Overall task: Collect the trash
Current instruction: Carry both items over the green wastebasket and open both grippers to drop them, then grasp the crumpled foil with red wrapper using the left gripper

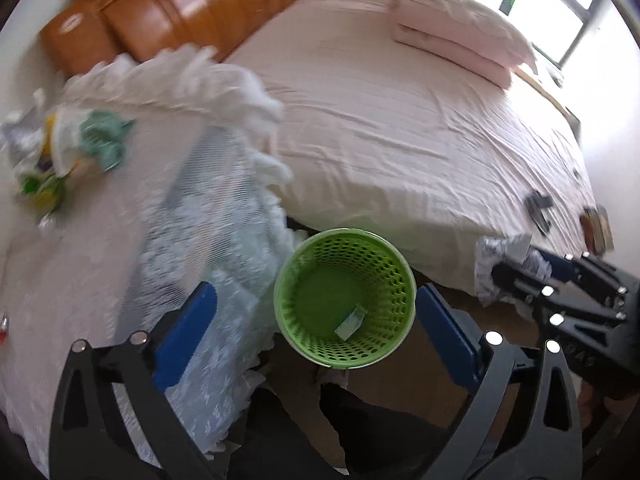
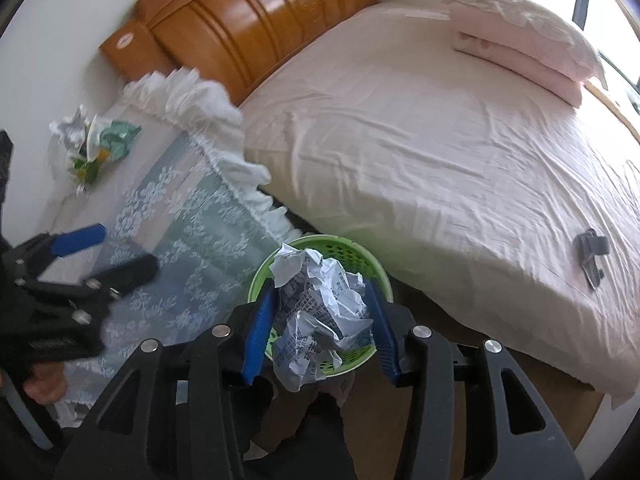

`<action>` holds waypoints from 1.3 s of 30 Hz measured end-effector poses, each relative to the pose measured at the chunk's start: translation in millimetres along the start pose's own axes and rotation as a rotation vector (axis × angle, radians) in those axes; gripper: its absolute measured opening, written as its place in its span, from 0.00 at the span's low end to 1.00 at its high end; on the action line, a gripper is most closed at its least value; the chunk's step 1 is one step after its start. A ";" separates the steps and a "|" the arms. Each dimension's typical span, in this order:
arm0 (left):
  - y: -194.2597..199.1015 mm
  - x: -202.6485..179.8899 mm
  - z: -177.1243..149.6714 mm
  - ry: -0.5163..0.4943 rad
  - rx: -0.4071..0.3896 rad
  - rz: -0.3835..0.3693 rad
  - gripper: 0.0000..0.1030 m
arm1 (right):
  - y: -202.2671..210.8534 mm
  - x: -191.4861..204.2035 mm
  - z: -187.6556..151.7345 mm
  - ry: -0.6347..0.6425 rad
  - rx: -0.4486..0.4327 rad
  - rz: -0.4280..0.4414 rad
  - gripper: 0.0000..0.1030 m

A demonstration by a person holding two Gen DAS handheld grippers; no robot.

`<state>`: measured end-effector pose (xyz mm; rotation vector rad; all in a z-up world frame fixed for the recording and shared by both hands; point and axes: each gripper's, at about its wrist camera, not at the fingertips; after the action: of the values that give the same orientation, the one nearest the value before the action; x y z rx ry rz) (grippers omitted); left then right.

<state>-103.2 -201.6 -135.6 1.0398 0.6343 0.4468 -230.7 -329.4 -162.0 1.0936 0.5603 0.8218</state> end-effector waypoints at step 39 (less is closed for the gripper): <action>187.0 318.4 -106.8 0.722 -0.319 0.394 0.92 | 55.7 319.8 86.7 0.403 -0.156 0.280 0.98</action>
<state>51.7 147.4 -92.2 0.6774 0.9558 1.2598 6.1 -105.9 -79.4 0.8761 0.6732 1.3257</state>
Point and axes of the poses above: each gripper's, at about its wrist camera, not at the fingertips, and y roughly against the way its jaws point, x to its left, z to its top, and after that the axes turned 13 degrees about -z, right-handed
